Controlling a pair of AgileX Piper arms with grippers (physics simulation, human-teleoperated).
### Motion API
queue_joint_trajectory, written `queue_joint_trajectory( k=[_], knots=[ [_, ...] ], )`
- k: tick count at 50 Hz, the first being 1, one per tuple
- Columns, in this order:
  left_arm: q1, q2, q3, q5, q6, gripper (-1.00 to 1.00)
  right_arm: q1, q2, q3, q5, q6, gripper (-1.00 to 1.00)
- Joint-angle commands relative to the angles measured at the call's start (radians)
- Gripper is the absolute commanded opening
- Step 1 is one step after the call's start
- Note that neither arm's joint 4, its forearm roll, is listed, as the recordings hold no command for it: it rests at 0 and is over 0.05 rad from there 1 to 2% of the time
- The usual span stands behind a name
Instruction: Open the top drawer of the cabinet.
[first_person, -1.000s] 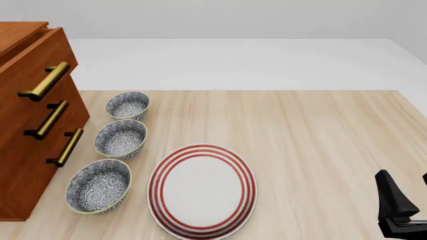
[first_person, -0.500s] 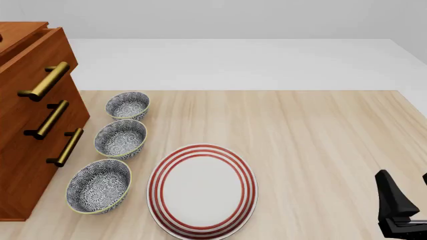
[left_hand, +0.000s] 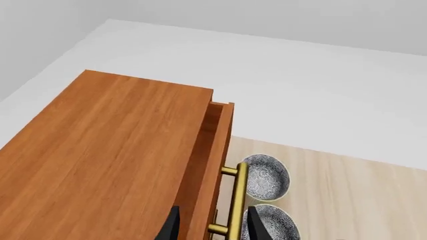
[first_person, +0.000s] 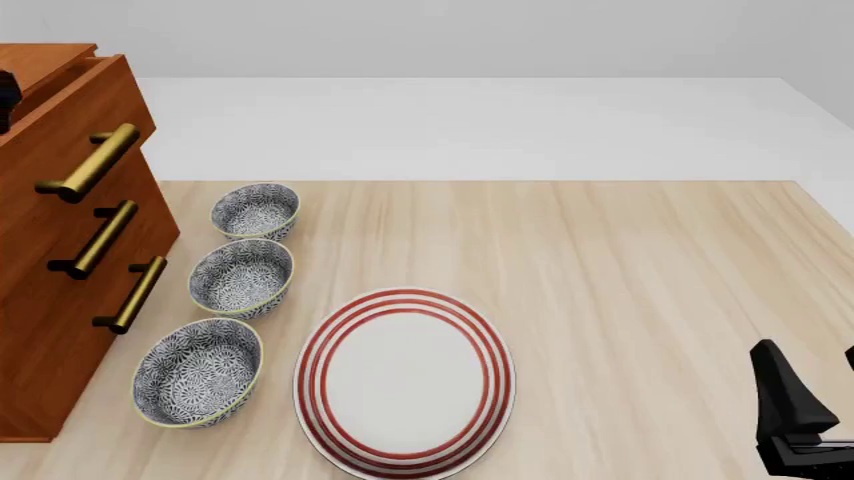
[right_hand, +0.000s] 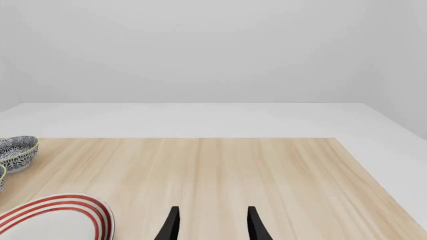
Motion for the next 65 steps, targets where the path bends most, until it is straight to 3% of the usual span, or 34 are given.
queue_joint_trajectory(
  k=[1, 65],
  knots=[
    [0.002, 0.021, -0.001, -0.005, 0.004, 1.00, 0.000, 0.000, 0.000, 0.000, 0.000, 1.00],
    [-0.016, 0.119, 0.009, -0.037, -0.016, 1.00, 0.000, 0.000, 0.000, 0.000, 0.000, 1.00]
  ],
)
